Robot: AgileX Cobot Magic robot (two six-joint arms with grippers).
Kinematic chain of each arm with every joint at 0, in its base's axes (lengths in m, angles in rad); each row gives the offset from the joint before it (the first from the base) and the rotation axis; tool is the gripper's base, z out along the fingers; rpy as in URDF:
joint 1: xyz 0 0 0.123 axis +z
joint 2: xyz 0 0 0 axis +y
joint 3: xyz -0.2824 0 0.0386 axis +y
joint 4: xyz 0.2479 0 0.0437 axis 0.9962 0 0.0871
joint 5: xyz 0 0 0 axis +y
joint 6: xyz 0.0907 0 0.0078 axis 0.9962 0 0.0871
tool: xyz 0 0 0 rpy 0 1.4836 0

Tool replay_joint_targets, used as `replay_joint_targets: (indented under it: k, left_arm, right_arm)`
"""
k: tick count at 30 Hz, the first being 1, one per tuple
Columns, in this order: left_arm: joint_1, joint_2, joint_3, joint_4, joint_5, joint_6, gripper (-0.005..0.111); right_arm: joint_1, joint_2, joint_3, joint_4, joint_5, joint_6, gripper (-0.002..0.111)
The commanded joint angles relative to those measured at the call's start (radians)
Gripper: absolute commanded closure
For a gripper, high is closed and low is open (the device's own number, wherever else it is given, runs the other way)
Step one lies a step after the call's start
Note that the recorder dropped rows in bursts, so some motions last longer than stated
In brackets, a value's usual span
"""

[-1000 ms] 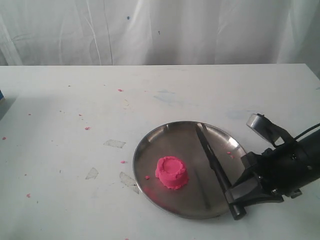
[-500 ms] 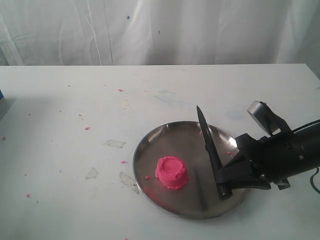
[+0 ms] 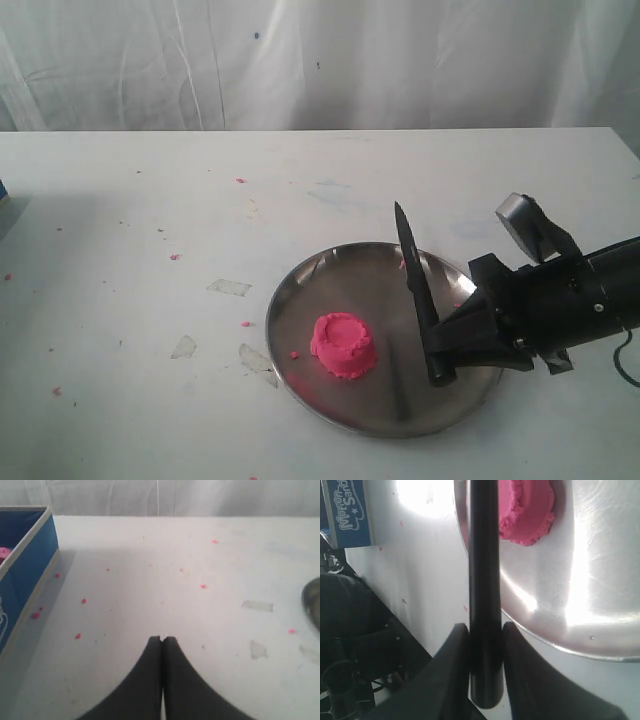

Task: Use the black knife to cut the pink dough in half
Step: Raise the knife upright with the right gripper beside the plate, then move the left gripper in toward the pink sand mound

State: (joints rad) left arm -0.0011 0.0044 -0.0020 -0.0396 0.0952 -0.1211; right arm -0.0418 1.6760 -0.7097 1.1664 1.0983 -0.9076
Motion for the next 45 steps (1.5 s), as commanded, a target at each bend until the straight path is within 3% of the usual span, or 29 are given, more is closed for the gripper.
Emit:
replay_joint_targets:
  k: [1, 6, 8, 12, 14, 19, 25, 28, 30, 31, 32, 33, 36, 40, 45]
  left_arm:
    - [-0.004, -0.004, 0.002, -0.057, -0.145, -0.044, 0.107]
    - [-0.004, -0.004, 0.002, -0.057, -0.325, -0.042, 0.107]
    - [-0.004, -0.004, 0.002, -0.057, -0.449, -0.042, 0.107]
    - [-0.004, -0.004, 0.002, -0.057, -0.846, -0.044, 0.107]
    - [-0.004, -0.004, 0.002, -0.057, -0.926, -0.044, 0.107]
    - [-0.004, -0.004, 0.002, -0.057, -0.856, -0.030, 0.107]
    - [-0.004, -0.004, 0.002, -0.038, -0.615, 0.232, 0.107]
    - [-0.004, 0.066, 0.002, 0.032, -0.595, 0.188, 0.107]
    - [-0.004, 0.132, 0.002, 0.182, -0.654, 0.084, 0.107]
    - [-0.004, 0.190, -0.038, 0.455, -0.629, -0.051, 0.107]
    - [-0.004, 0.215, -0.065, 0.591, -0.619, -0.115, 0.107]
    - [-0.004, 0.289, -0.122, 0.895, -0.619, -0.295, 0.107]
    - [-0.029, 0.489, -0.239, 1.232, -0.630, -0.657, 0.107]
    - [-0.072, 0.748, -0.327, 1.331, -0.707, -0.720, 0.107]
    - [-0.123, 1.026, -0.365, 1.350, -0.669, -0.720, 0.107]
  right_arm:
    - [-0.005, -0.002, -0.001, 0.012, 0.014, -0.017, 0.108]
    - [-0.005, -0.002, -0.001, 0.034, 0.011, -0.028, 0.108]
    - [-0.005, -0.002, -0.001, 0.045, 0.011, -0.038, 0.108]
    - [-0.005, -0.002, -0.001, 0.047, 0.011, -0.038, 0.108]
    - [-0.005, -0.002, -0.001, 0.052, 0.011, -0.038, 0.108]
    - [-0.005, -0.002, -0.001, 0.065, 0.011, -0.038, 0.108]
    - [-0.005, -0.002, -0.001, 0.074, -0.005, -0.038, 0.108]
    - [-0.005, -0.002, -0.001, 0.074, -0.011, -0.038, 0.108]
    - [0.001, -0.002, -0.001, 0.066, -0.006, -0.040, 0.108]
    - [0.016, -0.002, -0.001, 0.055, -0.006, -0.042, 0.108]
    - [0.025, -0.002, -0.001, 0.050, -0.006, -0.042, 0.108]
    - [0.047, -0.002, -0.001, 0.048, -0.006, -0.057, 0.108]
    - [0.097, -0.002, -0.010, 0.026, -0.042, -0.067, 0.108]
    - [0.136, -0.005, -0.012, 0.004, -0.069, -0.065, 0.108]
    - [0.194, -0.053, -0.023, -0.076, -0.128, -0.036, 0.108]
